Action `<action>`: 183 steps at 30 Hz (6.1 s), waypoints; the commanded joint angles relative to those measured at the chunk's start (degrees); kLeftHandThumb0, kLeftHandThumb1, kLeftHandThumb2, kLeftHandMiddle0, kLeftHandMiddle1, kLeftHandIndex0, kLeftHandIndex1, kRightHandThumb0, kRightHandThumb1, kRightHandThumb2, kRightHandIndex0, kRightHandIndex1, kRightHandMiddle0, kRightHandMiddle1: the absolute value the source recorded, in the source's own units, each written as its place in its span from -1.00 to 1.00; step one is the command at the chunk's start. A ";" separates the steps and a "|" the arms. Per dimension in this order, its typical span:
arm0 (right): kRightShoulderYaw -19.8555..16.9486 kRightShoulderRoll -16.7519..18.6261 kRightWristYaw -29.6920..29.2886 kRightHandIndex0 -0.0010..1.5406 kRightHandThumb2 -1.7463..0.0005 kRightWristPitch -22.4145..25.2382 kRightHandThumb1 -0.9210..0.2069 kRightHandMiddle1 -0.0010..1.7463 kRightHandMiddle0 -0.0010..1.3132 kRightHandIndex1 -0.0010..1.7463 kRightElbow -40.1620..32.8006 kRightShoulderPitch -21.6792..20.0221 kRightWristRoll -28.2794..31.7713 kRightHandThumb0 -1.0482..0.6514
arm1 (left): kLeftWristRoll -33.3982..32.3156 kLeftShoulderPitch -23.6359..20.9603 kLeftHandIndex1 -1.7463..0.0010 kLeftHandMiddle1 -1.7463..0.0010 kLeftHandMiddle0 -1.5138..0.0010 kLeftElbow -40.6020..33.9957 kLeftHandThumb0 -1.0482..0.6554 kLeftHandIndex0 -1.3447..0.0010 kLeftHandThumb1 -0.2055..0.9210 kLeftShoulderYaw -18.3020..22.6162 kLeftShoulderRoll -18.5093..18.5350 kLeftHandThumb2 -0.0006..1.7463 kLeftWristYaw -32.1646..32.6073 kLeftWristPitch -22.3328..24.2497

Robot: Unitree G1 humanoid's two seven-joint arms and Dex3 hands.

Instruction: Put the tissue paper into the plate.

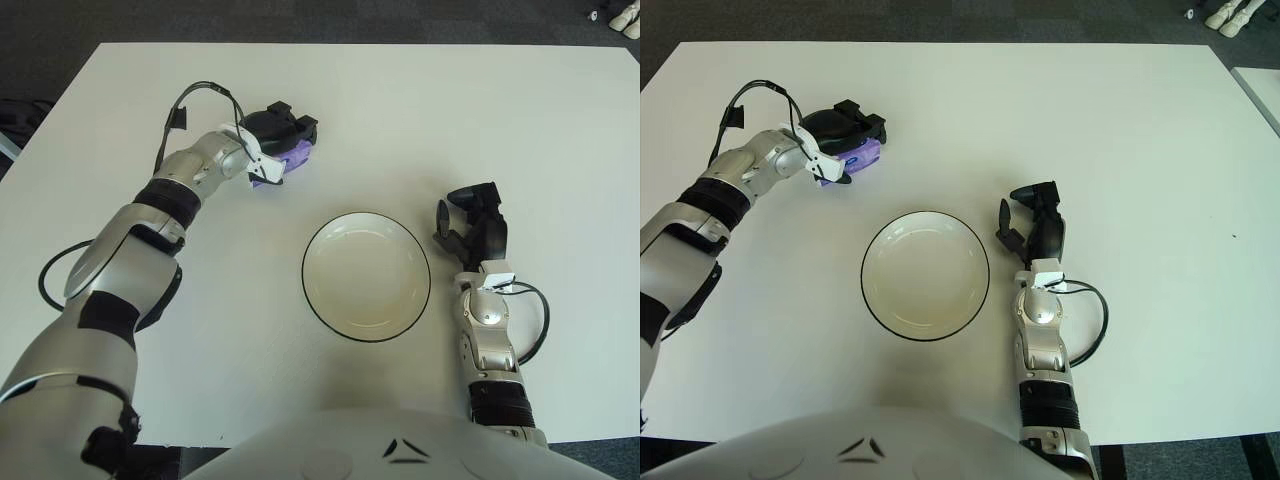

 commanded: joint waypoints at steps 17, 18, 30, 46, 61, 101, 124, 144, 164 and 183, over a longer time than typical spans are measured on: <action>-0.75 -0.23 0.38 -0.17 0.02 -0.41 -0.58 1.00 -0.49 0.44 4.14 3.54 0.71 -0.22 | -5.47 12.87 -1.00 -0.91 -0.07 15.28 0.23 0.11 -0.53 3.53 -5.78 0.82 11.70 0.77; -0.78 -0.24 0.38 -0.17 0.02 -0.55 -0.58 1.00 -0.49 0.44 4.23 3.52 0.74 -0.22 | -6.16 13.30 -1.00 -0.88 -0.09 15.62 0.23 0.12 -0.53 4.13 -6.05 0.81 12.22 0.68; -1.15 -0.61 0.88 -0.16 0.04 -1.80 -0.60 1.00 -0.50 0.42 4.81 3.33 1.27 -0.22 | -18.34 17.76 -1.00 -0.82 -0.13 18.04 0.23 0.15 -0.52 14.46 -9.27 0.79 11.90 -5.62; -1.27 -0.87 1.24 -0.14 -0.04 -3.68 -0.51 1.00 -0.44 0.44 5.46 3.10 1.11 -0.23 | -30.16 22.45 -1.00 -0.84 -0.12 17.19 0.23 0.16 -0.50 25.41 -13.79 0.78 10.91 -9.04; -1.01 -0.98 1.73 -0.16 -0.01 -3.45 -0.54 1.00 -0.47 0.41 5.35 2.99 0.93 -0.22 | -34.48 24.85 -1.00 -0.86 -0.09 15.19 0.23 0.18 -0.47 30.18 -15.84 0.77 10.04 -15.44; -0.11 -0.18 2.22 -0.26 0.23 1.49 -0.82 1.00 -0.61 0.33 1.30 3.85 0.77 -0.19 | -26.11 36.28 -1.00 -0.87 -0.15 -18.02 0.23 0.11 -0.58 32.92 -16.77 0.85 17.42 -9.65; -0.04 -0.46 3.34 -0.33 0.18 -1.30 -0.76 1.00 -0.59 0.32 4.90 2.00 1.71 -0.20 | -2.47 47.91 -1.00 -1.00 -0.03 -59.58 -0.35 0.09 -0.09 30.97 -19.31 0.50 16.41 34.38; -0.13 -0.34 2.40 -0.28 0.13 -4.60 -0.71 1.00 -0.56 0.32 8.05 0.97 1.69 -0.20 | -1.13 46.89 0.09 -0.35 1.00 -62.79 -0.64 1.00 -0.05 29.47 -20.94 0.02 17.13 42.27; 0.16 -0.52 2.49 -0.26 0.16 -4.75 -0.75 1.00 -0.58 0.30 8.57 0.79 1.80 -0.20 | -1.52 46.75 1.00 0.95 1.00 -64.56 -0.81 1.00 0.31 27.88 -18.25 -0.25 12.59 41.89; 0.33 -0.59 1.58 -0.28 0.12 -3.94 -0.70 1.00 -0.56 0.31 8.79 0.28 1.39 -0.20 | -4.11 51.81 1.00 1.00 1.00 -73.26 -0.84 1.00 0.30 29.52 -13.51 -0.25 11.71 32.87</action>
